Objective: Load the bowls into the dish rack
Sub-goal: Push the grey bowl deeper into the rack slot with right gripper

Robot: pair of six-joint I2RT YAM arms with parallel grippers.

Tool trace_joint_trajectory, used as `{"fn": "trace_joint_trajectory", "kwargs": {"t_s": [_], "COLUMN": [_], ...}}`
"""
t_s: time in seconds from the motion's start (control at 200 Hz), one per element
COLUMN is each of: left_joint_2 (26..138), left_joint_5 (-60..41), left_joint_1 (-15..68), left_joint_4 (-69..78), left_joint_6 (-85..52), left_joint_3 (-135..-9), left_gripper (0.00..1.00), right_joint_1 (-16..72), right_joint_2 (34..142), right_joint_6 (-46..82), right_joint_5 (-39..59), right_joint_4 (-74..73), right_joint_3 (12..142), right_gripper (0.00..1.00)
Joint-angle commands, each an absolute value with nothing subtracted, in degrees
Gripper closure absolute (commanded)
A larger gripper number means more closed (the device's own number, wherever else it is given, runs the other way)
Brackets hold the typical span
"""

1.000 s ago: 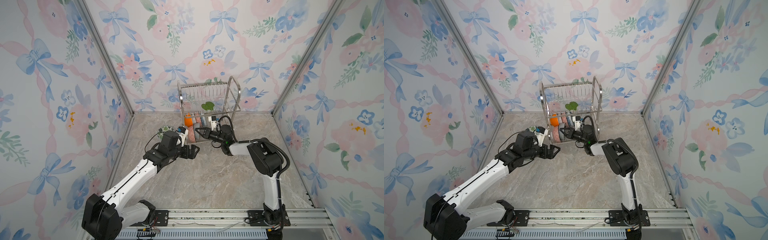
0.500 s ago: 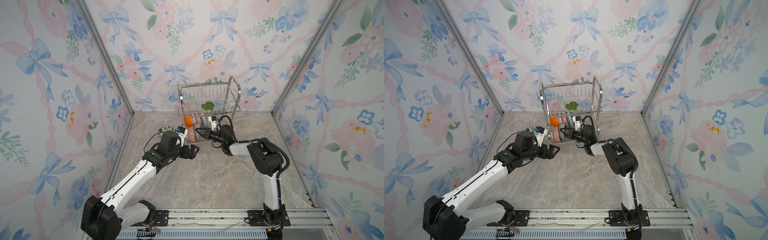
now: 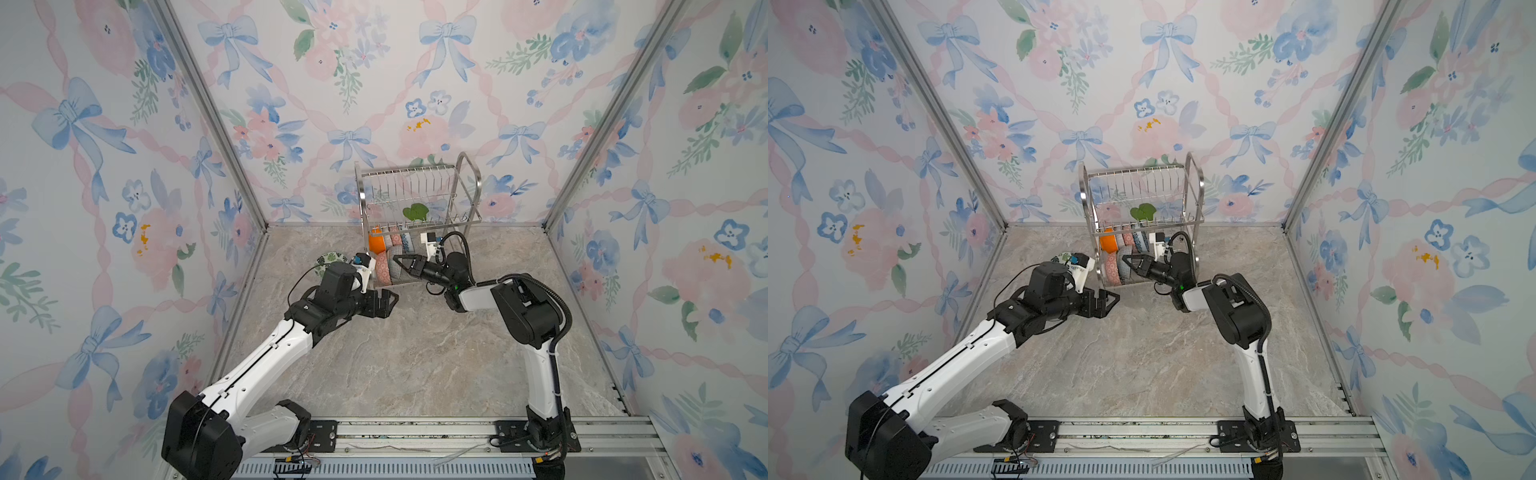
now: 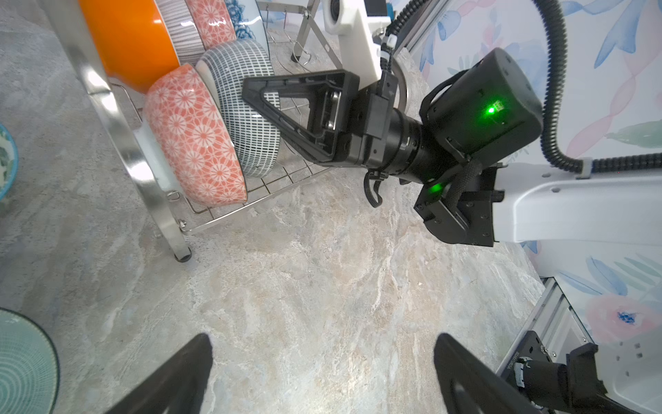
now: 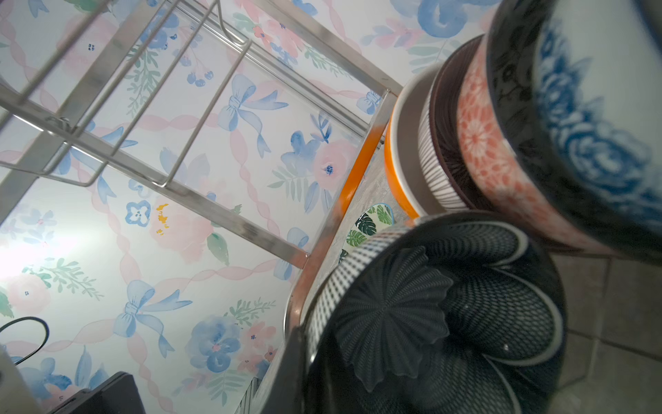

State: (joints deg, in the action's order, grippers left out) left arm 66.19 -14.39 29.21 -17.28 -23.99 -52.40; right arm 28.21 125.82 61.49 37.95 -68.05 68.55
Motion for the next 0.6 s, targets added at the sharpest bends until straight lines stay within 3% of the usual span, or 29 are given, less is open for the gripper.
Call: {"fn": "trace_joint_trajectory", "kwargs": {"t_s": [0.0, 0.225, 0.595], "left_joint_2": [65.79, 65.52, 65.0], "left_joint_5": [-14.19, -14.15, -14.22], "left_joint_1": [28.74, 28.75, 28.8], "left_joint_4": [-18.02, -18.02, -18.02], "left_joint_6": [-23.27, -23.27, -23.37], "left_joint_3": [-51.94, -51.75, -51.5], "left_gripper": [0.02, 0.02, 0.02], "right_joint_1": [28.12, 28.35, 28.89], "right_joint_2": [126.98, 126.94, 123.55], "right_joint_6": [64.47, 62.7, 50.84], "right_joint_5": [39.98, 40.03, 39.01], "right_joint_4": [-75.38, -73.1, -55.76], "right_joint_3": [68.47, 68.26, 69.17], "right_gripper": [1.0, 1.0, 1.0]}}
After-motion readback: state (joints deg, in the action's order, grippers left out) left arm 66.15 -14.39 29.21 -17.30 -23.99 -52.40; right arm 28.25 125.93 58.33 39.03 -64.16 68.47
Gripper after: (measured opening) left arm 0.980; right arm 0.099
